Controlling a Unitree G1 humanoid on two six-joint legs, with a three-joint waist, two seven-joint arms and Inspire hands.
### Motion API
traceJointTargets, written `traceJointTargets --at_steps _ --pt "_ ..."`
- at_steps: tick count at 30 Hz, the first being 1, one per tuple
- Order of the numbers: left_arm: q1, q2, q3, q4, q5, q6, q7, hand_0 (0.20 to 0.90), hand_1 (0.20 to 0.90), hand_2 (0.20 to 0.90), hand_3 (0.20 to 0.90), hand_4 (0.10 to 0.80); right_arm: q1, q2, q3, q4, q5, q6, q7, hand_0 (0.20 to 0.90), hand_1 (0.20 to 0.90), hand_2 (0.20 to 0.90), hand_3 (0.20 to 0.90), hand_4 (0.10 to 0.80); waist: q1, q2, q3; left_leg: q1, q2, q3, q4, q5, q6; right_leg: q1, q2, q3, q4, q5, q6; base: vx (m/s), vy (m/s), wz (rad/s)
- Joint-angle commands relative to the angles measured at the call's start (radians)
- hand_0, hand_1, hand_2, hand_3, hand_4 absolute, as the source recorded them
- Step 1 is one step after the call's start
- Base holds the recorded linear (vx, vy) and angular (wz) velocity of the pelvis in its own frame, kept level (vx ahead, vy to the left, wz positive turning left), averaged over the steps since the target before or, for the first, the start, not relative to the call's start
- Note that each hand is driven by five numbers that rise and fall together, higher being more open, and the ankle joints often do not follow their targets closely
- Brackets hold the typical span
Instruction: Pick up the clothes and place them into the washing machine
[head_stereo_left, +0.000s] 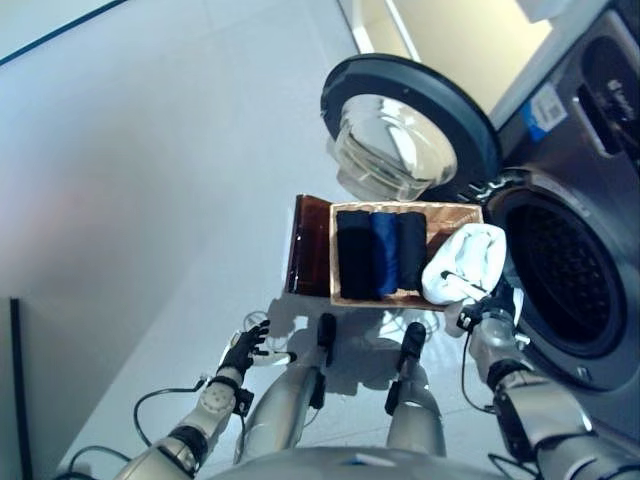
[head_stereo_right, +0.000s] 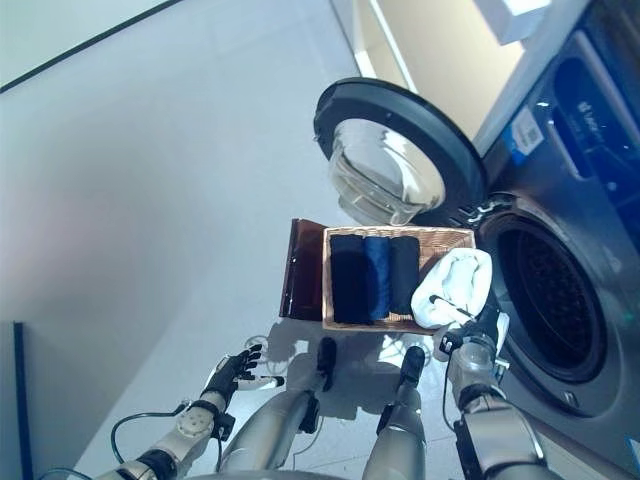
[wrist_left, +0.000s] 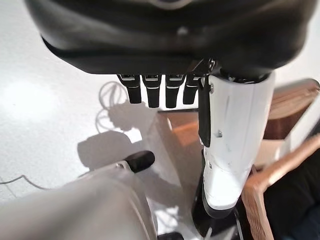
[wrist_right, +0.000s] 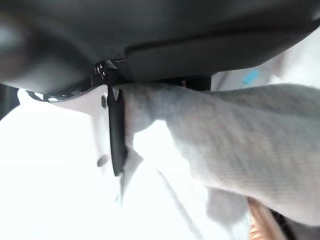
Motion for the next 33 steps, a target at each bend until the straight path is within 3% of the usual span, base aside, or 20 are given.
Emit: traceJointTargets --at_steps 1,6,11,14,16,19,24,33 --pt "0.004 0.010 0.045 0.054 -0.031 -0.065 0.047 0.900 0.900 0.900 0.900 0.800 0.006 -0.050 -0.068 -0.154 0.072 -0.182 -0.061 0.200 0.200 0.200 0.200 0.300 0.002 0.002 -0.003 -0.033 0.041 -0.050 0.040 -0.055 -0.092 0.108 -0.022 0.009 0.031 -0.101 -0.005 0.002 -0.018 -0.10" --pt "0.009 -0.004 0.038 0.056 -0.057 -0.086 0.066 0.900 0.900 0.900 0.900 0.800 -0.010 -0.030 -0.137 -0.205 0.108 -0.249 -0.119 0.200 0.200 0.200 0.200 0.300 -0.003 0.025 -0.005 -0.037 0.044 -0.049 0.057 -0.063 -0.092 0.086 -0.014 0.018 0.070 -0.129 -0.013 -0.027 -0.018 -0.08" --pt "-0.020 -0.008 0.023 0.045 -0.088 -0.091 0.071 0.900 0.900 0.900 0.900 0.800 -0.077 -0.040 -0.175 -0.243 0.137 -0.295 -0.178 0.200 0.200 0.200 0.200 0.300 -0.017 0.045 0.032 -0.138 0.051 -0.039 0.212 -0.109 -0.102 -0.025 0.003 0.038 0.207 -0.188 -0.035 -0.125 -0.022 -0.02" --pt "-0.032 -0.002 0.012 0.027 -0.103 -0.088 0.065 0.900 0.900 0.900 0.900 0.800 -0.173 -0.073 -0.185 -0.213 0.200 -0.328 -0.193 0.200 0.200 0.200 0.200 0.300 -0.022 0.056 0.055 -0.254 0.071 -0.041 0.387 -0.172 -0.110 -0.155 0.023 0.049 0.392 -0.257 -0.055 -0.128 -0.046 0.07" --pt "-0.040 0.001 0.011 0.029 -0.108 -0.080 0.061 0.900 0.900 0.900 0.900 0.800 -0.239 -0.101 -0.164 -0.168 0.234 -0.336 -0.192 0.200 0.200 0.200 0.200 0.300 -0.013 0.060 0.049 -0.319 0.085 -0.044 0.484 -0.240 -0.115 -0.225 0.031 0.061 0.491 -0.316 -0.054 0.013 -0.043 0.04" --pt "-0.060 0.013 0.016 0.007 -0.119 -0.079 0.068 0.900 0.900 0.900 0.900 0.800 -0.306 -0.137 -0.138 -0.130 0.266 -0.347 -0.199 0.200 0.200 0.200 0.200 0.300 -0.010 0.063 0.055 -0.417 0.097 -0.045 0.584 -0.273 -0.112 -0.321 0.039 0.069 0.587 -0.352 -0.067 -0.047 -0.031 -0.04" --pt "-0.084 0.059 0.045 -0.101 -0.149 -0.110 0.111 0.900 0.900 0.900 0.900 0.800 -0.417 -0.204 -0.132 -0.072 0.301 -0.378 -0.255 0.200 0.200 0.200 0.200 0.300 0.003 0.080 0.060 -0.526 0.087 -0.051 0.650 -0.296 -0.113 -0.448 0.041 0.088 0.687 -0.386 -0.090 -0.043 -0.016 0.13" --pt "-0.061 0.085 0.051 -0.157 -0.148 -0.121 0.135 0.900 0.900 0.900 0.900 0.800 -0.530 -0.340 -0.085 -0.045 0.267 -0.382 -0.304 0.200 0.200 0.200 0.200 0.300 0.029 0.117 0.039 -0.607 0.067 -0.044 0.651 -0.290 -0.108 -0.564 0.042 0.139 0.730 -0.395 -0.102 0.003 0.002 0.01"
